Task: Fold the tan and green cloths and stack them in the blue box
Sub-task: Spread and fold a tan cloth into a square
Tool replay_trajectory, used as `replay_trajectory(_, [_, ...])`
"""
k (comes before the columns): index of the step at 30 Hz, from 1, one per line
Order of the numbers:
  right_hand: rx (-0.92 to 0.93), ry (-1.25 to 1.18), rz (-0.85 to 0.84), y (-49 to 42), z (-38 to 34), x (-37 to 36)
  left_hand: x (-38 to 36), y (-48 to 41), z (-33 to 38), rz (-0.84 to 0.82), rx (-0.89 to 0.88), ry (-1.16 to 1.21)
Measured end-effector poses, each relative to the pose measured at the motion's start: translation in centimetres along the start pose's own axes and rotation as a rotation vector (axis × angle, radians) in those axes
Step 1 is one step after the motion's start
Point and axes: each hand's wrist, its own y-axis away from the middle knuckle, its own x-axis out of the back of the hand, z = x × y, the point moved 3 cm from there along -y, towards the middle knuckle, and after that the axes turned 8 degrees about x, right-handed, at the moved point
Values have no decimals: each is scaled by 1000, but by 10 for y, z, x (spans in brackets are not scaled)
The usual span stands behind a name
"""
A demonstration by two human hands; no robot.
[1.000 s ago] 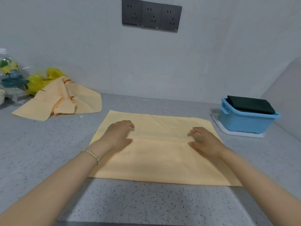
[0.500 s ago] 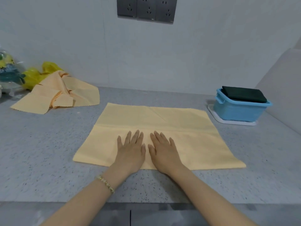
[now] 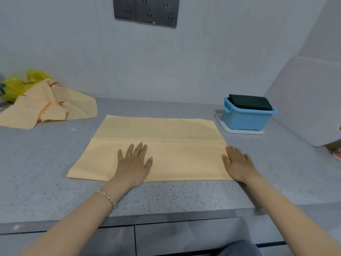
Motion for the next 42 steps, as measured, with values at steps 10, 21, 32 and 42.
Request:
replay_trajectory(10, [405,-145,61,9,-174,-15,7,4,5,-33,1,-23])
replay_trajectory(21, [357,-72,39,3,-172,-36,17,-3,-49,-3,79,25])
replay_trajectory(32, [376,-195,-23,-4,-167,-29,37,-20,-97,-82,215,-28])
replay_trajectory(42, [318,-321,151,-132,-104,30,61,-122,-22,-10,-70,7])
